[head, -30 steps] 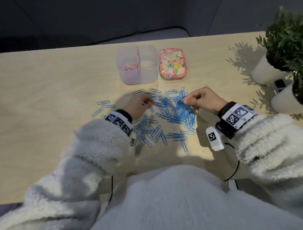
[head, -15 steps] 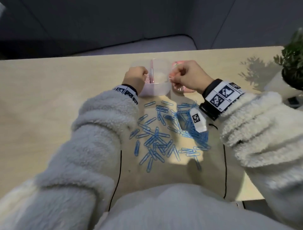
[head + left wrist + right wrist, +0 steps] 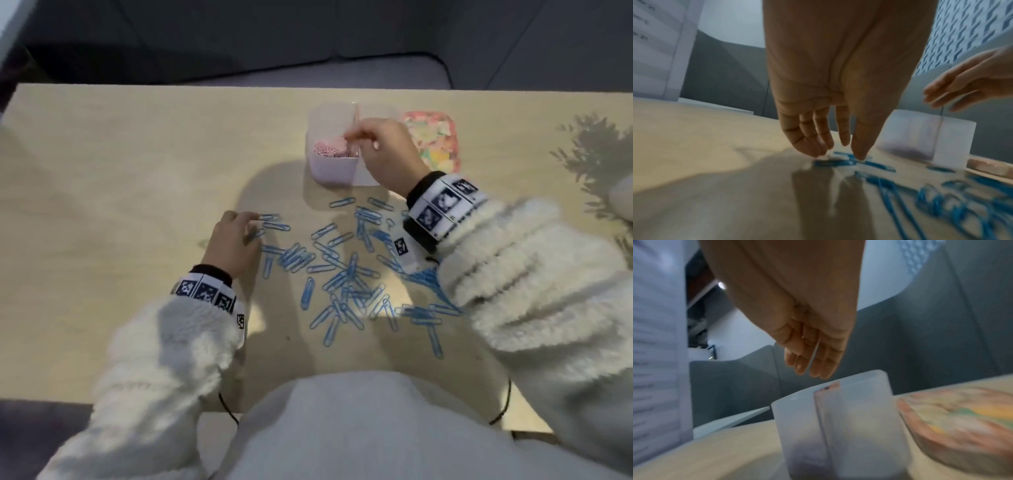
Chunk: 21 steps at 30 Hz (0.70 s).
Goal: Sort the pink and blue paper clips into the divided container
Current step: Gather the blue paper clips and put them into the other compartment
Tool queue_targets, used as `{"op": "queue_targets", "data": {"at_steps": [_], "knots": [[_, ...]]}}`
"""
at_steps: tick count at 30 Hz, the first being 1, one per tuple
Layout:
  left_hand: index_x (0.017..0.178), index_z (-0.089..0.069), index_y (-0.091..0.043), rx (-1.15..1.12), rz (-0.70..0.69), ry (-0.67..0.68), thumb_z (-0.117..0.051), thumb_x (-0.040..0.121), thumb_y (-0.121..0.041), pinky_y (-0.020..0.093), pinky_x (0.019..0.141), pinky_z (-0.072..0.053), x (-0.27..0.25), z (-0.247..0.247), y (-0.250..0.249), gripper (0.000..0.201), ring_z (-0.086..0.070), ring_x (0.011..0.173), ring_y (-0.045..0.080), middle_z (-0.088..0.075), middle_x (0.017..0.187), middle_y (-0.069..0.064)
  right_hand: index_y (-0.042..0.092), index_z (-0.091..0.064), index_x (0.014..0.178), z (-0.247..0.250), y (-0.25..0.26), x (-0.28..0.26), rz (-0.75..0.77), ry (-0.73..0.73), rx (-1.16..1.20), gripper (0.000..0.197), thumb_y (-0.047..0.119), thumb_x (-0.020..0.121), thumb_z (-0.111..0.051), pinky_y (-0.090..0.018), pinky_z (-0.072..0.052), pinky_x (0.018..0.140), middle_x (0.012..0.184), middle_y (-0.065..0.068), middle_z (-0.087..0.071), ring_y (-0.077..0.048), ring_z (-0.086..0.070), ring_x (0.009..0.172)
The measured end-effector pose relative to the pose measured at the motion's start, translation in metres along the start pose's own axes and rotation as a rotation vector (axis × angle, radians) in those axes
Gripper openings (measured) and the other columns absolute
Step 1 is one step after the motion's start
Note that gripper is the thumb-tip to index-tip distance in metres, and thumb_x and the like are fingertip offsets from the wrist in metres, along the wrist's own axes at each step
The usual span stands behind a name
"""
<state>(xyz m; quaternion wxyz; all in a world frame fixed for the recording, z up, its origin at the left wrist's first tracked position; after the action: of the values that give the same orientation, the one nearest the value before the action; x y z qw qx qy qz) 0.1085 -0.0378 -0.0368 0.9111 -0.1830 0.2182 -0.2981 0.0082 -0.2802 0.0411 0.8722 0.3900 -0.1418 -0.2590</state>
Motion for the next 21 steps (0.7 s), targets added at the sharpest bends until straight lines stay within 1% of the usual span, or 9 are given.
{"op": "queue_targets", "data": {"at_steps": [3,5,8,10,13,16,19,20,21], "knots": [[0.124,-0.054,-0.012,0.113,-0.01,-0.084,-0.056,0.085,-0.012,0.043,0.101,-0.034,-0.008,-0.011,0.001,0.04,-0.04,0.117,0.037,-0.046,0.127,0.018,0.013,-0.068,0.085,0.02,-0.051,-0.037,-0.176,-0.044,-0.143,0.015,0.011,0.086,-0.052,-0.035,-0.049,0.082,0.092,-0.009,-0.069,-0.023,-0.06,0.084],[0.121,-0.055,-0.009,0.107,0.04,-0.119,-0.055,0.084,-0.01,0.043,0.1,-0.034,-0.012,-0.016,-0.002,0.037,-0.039,0.115,0.038,-0.046,0.125,0.019,0.01,-0.067,0.092,0.038,-0.093,-0.069,-0.379,-0.055,-0.308,0.018,0.023,0.087,-0.055,-0.038,-0.048,0.083,0.101,-0.018,-0.068,-0.033,-0.062,0.095],[0.115,-0.058,-0.005,0.082,0.04,-0.131,-0.057,0.083,-0.008,0.042,0.1,-0.031,-0.016,-0.028,-0.01,0.033,-0.042,0.113,0.039,-0.049,0.121,0.022,0.007,-0.06,0.113,0.051,-0.132,-0.111,-0.61,0.007,-0.482,0.032,0.028,0.09,-0.051,-0.046,-0.045,0.092,0.119,-0.025,-0.052,-0.044,-0.05,0.112],[0.111,-0.06,-0.005,0.066,0.004,-0.137,-0.057,0.083,-0.006,0.042,0.099,-0.03,-0.019,-0.037,-0.021,0.028,-0.044,0.112,0.039,-0.05,0.117,0.023,0.008,-0.055,0.12,0.042,-0.138,-0.126,-0.613,0.081,-0.489,0.037,0.023,0.086,-0.057,-0.046,-0.044,0.097,0.122,-0.025,-0.044,-0.045,-0.046,0.114],[0.108,-0.061,-0.005,0.052,-0.066,-0.097,-0.056,0.085,-0.006,0.041,0.098,-0.031,-0.025,-0.048,-0.04,0.024,-0.044,0.111,0.04,-0.05,0.116,0.022,0.007,-0.054,0.123,0.017,-0.129,-0.132,-0.477,0.156,-0.334,0.048,0.011,0.077,-0.067,-0.038,-0.042,0.1,0.121,-0.023,-0.044,-0.039,-0.051,0.109],[0.112,-0.06,-0.006,0.112,-0.092,-0.096,-0.056,0.086,-0.011,0.042,0.098,-0.032,-0.025,-0.048,-0.044,0.026,-0.043,0.114,0.039,-0.052,0.119,0.021,0.007,-0.061,0.116,0.011,-0.12,-0.128,-0.385,0.199,-0.121,0.046,0.005,0.072,-0.073,-0.021,-0.043,0.087,0.114,-0.017,-0.049,-0.026,-0.054,0.097],[0.119,-0.055,-0.006,0.137,-0.038,-0.189,-0.053,0.086,-0.014,0.048,0.1,-0.035,-0.018,-0.035,-0.031,0.034,-0.04,0.123,0.04,-0.046,0.131,0.022,0.017,-0.067,0.095,0.045,-0.125,-0.121,-0.43,-0.018,-0.143,0.019,0.011,0.077,-0.066,-0.028,-0.045,0.078,0.099,-0.007,-0.063,-0.021,-0.057,0.085],[0.124,-0.052,-0.006,0.122,0.002,-0.179,-0.052,0.088,-0.015,0.049,0.103,-0.034,-0.016,-0.031,-0.026,0.037,-0.036,0.128,0.039,-0.041,0.137,0.022,0.017,-0.066,0.088,0.059,-0.129,-0.122,-0.483,-0.074,-0.218,0.009,0.017,0.079,-0.063,-0.032,-0.046,0.079,0.095,-0.008,-0.066,-0.024,-0.06,0.086],[0.128,-0.048,-0.007,0.117,0.035,-0.147,-0.05,0.089,-0.017,0.049,0.105,-0.032,-0.015,-0.029,-0.023,0.041,-0.031,0.133,0.038,-0.037,0.142,0.02,0.014,-0.064,0.086,0.069,-0.134,-0.124,-0.543,-0.079,-0.297,0.012,0.024,0.08,-0.062,-0.035,-0.047,0.08,0.094,-0.012,-0.068,-0.029,-0.063,0.089]]}}
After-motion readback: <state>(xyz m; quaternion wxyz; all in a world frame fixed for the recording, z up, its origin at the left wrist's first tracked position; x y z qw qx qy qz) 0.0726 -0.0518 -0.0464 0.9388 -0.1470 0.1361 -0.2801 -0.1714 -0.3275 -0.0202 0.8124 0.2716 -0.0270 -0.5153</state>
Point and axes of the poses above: each hand's wrist, its own x-axis towards the middle knuckle, its own z-axis out of the back of the hand, y = z × x, the point moved 3 cm from there along x, towards the middle knuckle
